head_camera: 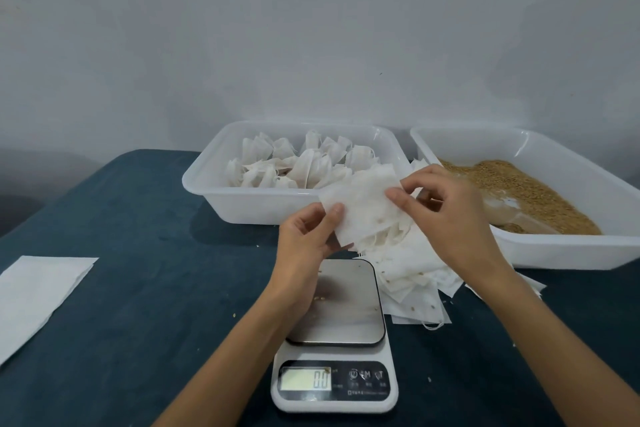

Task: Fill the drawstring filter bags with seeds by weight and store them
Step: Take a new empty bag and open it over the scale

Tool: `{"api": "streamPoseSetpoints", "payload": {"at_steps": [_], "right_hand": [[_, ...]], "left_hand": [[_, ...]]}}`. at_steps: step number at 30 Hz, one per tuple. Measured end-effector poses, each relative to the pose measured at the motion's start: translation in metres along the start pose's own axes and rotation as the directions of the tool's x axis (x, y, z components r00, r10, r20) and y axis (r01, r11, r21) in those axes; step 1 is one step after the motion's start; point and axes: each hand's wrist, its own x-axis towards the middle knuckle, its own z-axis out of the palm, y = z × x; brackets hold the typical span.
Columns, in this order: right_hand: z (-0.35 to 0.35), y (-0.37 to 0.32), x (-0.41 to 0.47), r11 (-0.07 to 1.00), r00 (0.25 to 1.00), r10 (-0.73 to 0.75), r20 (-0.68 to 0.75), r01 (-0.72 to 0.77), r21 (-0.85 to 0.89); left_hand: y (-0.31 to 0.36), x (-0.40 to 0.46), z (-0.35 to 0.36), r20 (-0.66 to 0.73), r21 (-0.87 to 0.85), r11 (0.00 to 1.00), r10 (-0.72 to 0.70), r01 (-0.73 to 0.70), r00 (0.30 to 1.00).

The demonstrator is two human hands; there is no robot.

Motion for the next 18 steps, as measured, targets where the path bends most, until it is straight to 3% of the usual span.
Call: {"api": "streamPoseSetpoints", "payload": {"at_steps": [4,13,18], "right_hand": [[-0.005,-0.003,0.0,0.975,0.995,0.035,0.092,-0.055,0.215],[-0.008,-0.011,0.002,0.988,0.997,0.024,0.073,-0.035,0.15],[-0.012,-0.021,0.004,0.999,0.95,-0.006,0.312,-0.007,0.043]], "left_hand": [[0.0,0.002,-0.002,-0.01,0.013,1.0,-0.011,0.011,1.0],[0.002,0.002,-0.001,-0.022,0.068,0.995,-0.074,0.075,0.997],[0.002,0.001,-0.001,-0.004,0.08,0.988,-0.128,0.128,0.992]]}}
